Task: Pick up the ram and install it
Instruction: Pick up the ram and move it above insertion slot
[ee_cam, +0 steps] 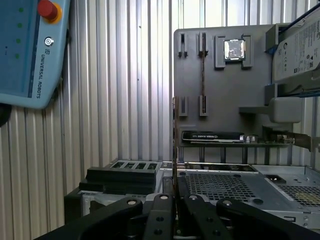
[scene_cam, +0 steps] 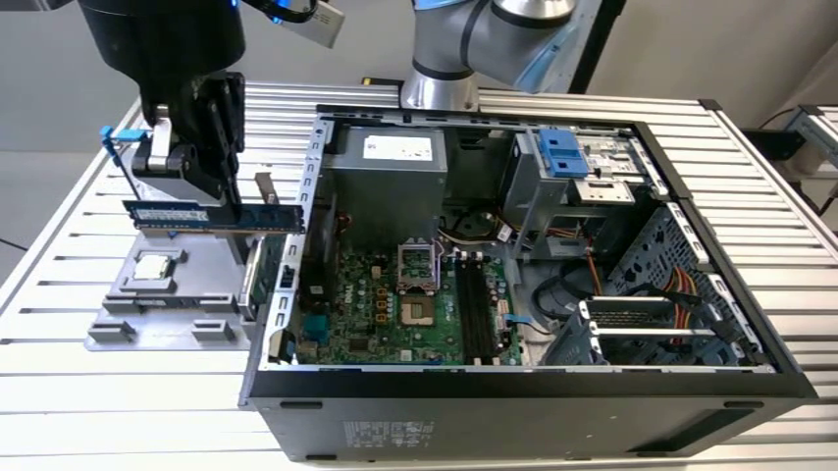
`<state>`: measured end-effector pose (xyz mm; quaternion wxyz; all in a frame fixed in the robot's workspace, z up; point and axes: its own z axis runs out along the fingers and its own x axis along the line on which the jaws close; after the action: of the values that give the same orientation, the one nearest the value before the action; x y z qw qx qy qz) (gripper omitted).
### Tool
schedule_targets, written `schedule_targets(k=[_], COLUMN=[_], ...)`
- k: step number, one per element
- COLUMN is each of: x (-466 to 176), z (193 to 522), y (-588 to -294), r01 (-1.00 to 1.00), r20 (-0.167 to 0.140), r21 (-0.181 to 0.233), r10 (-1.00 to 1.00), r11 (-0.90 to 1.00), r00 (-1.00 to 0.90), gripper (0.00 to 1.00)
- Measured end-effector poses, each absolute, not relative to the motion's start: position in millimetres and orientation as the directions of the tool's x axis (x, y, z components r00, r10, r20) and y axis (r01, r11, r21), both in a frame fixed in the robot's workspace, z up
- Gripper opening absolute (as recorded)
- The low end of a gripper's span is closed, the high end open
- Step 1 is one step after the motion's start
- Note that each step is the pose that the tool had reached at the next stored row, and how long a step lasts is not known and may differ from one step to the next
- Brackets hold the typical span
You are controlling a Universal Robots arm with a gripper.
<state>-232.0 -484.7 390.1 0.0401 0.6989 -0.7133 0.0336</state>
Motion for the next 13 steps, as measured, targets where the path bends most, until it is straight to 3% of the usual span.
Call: schedule_targets(k=[13], x=[-227.4], z=[390.2], y=[-484.7], r01=[-1.000], r20=[0.104], r21=[0.008], r10=[-0.994], r11=[0.021], r00=[-0.020], gripper=[0.00])
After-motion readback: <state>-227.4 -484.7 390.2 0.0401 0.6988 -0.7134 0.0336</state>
